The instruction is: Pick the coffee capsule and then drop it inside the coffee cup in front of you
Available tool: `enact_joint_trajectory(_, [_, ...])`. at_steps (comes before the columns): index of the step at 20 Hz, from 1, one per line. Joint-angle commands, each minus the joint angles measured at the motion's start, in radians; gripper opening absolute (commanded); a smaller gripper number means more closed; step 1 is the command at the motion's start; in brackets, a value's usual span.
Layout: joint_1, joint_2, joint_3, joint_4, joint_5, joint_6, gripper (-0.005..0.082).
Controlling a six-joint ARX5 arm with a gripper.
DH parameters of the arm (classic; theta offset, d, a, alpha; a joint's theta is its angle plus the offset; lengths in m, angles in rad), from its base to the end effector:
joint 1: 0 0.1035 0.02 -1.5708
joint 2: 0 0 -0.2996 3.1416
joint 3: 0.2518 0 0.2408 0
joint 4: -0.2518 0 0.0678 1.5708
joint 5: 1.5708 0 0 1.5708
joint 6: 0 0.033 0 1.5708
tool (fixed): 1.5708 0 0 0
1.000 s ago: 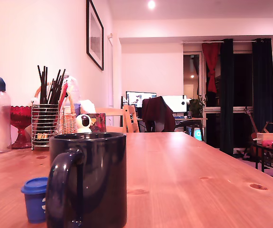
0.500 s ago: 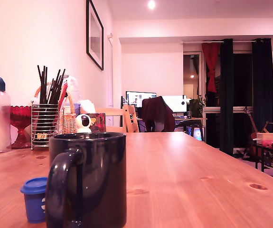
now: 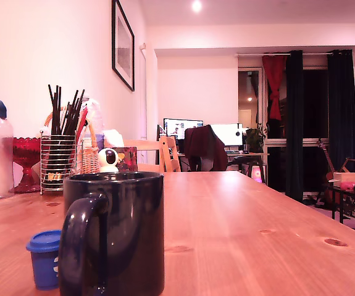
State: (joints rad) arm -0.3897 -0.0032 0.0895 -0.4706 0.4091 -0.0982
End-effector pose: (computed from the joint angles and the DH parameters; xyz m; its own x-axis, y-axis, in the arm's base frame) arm 0.0304 -0.0267 0.1477 0.6377 -0.6919 -0.3385 0.6538 0.7186 -0.2372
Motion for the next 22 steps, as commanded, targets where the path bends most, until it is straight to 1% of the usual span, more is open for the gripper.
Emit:
enact_joint_trajectory(1, [-0.002,-0.01,-0.013,0.017,-0.015,-0.001,0.0471])
enact_joint_trajectory(4, [-0.002,-0.01,-0.024,0.055,-0.045,0.029,0.0471])
enact_joint_trajectory(5, [-0.002,-0.01,-0.026,0.064,-0.052,0.029,0.047])
enact_joint_trajectory(7, [-0.002,-0.009,-0.039,0.108,-0.052,0.047,0.0465])
enact_joint_trajectory(10, [-0.002,-0.009,-0.057,0.162,-0.071,0.056,0.0465])
enact_joint_trajectory(11, [-0.002,-0.009,-0.065,0.185,-0.071,0.074,0.0465])
enact_joint_trajectory(12, [-0.002,-0.009,-0.075,0.212,-0.071,0.075,0.0464])
enact_joint_trajectory(14, [-0.002,-0.008,-0.092,0.253,-0.071,0.092,0.0464])
enact_joint_trajectory(18, [-0.002,0.05,-0.095,0.264,-0.077,0.098,0.0463])
enact_joint_trajectory(20, [-0.006,0.098,-0.095,0.276,-0.077,0.085,0.0463])
enact_joint_trajectory(21, [-0.008,0.126,-0.095,0.286,-0.077,0.07,0.0463])
enact_joint_trajectory(22, [-0.012,0.151,-0.095,0.299,-0.077,0.068,0.0463])
